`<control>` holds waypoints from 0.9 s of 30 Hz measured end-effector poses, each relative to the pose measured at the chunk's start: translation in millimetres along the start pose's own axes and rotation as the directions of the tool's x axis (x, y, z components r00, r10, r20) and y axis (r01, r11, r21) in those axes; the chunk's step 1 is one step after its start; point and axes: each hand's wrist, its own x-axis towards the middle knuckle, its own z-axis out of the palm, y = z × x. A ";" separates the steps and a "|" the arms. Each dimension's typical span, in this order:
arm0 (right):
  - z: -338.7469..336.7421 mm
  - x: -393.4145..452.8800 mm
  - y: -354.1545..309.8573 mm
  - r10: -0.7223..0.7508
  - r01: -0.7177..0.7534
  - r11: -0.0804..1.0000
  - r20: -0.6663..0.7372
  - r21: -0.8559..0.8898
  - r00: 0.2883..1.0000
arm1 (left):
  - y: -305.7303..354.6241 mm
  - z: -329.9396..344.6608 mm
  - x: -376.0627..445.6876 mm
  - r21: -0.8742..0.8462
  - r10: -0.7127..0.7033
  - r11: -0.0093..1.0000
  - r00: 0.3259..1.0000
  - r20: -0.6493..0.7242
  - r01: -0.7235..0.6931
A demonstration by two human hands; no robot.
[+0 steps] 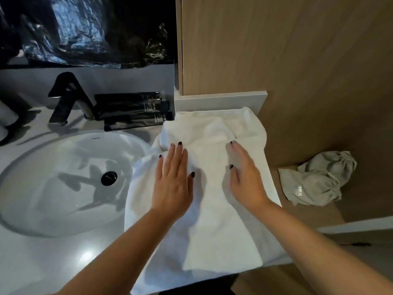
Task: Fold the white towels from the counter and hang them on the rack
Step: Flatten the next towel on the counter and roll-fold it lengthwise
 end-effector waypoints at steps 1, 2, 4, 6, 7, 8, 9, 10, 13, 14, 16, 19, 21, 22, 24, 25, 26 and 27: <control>11.0 -7.7 1.3 -0.132 0.140 0.983 0.074 -0.121 0.989 | 3.3 7.8 -9.8 -0.002 0.027 1.000 0.998 0.049 -0.027; 22.2 -11.4 7.5 -0.242 0.278 0.929 0.165 -0.246 0.956 | 3.1 15.1 -16.4 0.006 0.041 0.999 0.995 0.094 -0.042; 39.8 -10.4 21.2 -0.324 0.461 0.771 0.352 -0.441 0.878 | -6.2 25.1 -22.5 0.027 0.042 0.999 0.984 0.173 -0.048; 47.3 -5.4 28.4 -0.277 0.497 0.693 0.443 -0.523 0.853 | -19.0 28.7 -23.8 0.028 0.049 0.998 0.973 0.227 -0.057; 47.3 -2.6 32.6 -0.253 0.485 0.698 0.452 -0.528 0.856 | -24.0 28.9 -24.1 0.020 0.054 0.998 0.969 0.240 -0.061; 46.0 0.4 37.6 -0.233 0.467 0.709 0.449 -0.528 0.862 | -27.5 28.3 -24.0 0.007 0.056 0.998 0.967 0.248 -0.060; 43.4 3.8 42.9 -0.211 0.447 0.713 0.443 -0.541 0.872 | -29.2 27.0 -23.3 -0.001 0.051 0.999 0.967 0.251 -0.052; 39.7 7.1 47.6 -0.183 0.424 0.716 0.438 -0.555 0.880 | -30.7 26.0 -22.4 -0.001 0.036 0.999 0.965 0.258 -0.037; 26.6 10.3 64.3 -0.099 0.357 0.707 0.415 -0.610 0.904 | -36.8 22.6 -22.6 0.046 -0.095 0.995 0.951 0.296 0.085; 21.4 9.7 69.8 -0.067 0.330 0.699 0.402 -0.634 0.913 | -40.3 20.8 -23.1 0.065 -0.145 0.989 0.941 0.306 0.131; 10.0 9.0 81.0 0.005 0.250 0.700 0.355 -0.669 0.935 | -47.8 16.3 -25.2 0.109 -0.204 0.978 0.921 0.330 0.178; -0.9 11.0 88.5 0.079 0.175 0.719 0.329 -0.673 0.941 | -55.8 8.4 -28.9 0.160 -0.263 0.962 0.908 0.325 0.221; 0.3 12.3 82.3 0.089 0.146 0.747 0.314 -0.649 0.945 | -56.4 4.4 -29.1 0.142 -0.271 0.961 0.909 0.316 0.237; 4.4 12.4 74.7 0.081 0.132 0.765 0.297 -0.631 0.952 | -55.8 4.7 -27.6 0.123 -0.251 0.967 0.920 0.302 0.223; 20.0 13.2 53.2 -0.007 0.182 0.783 0.285 -0.594 0.959 | -54.8 9.8 -22.0 0.098 -0.190 0.981 0.942 0.276 0.169; 31.8 13.3 41.4 -0.089 0.264 0.776 0.315 -0.573 0.945 | -55.9 13.8 -19.0 0.081 -0.168 0.985 0.947 0.272 0.151; 45.5 13.3 30.5 -0.170 0.357 0.756 0.363 -0.548 0.916 | -58.5 17.5 -16.9 0.066 -0.160 0.987 0.948 0.276 0.147; 57.9 13.7 23.3 -0.229 0.433 0.727 0.406 -0.532 0.885 | -62.6 20.9 -15.7 0.060 -0.166 0.986 0.943 0.290 0.155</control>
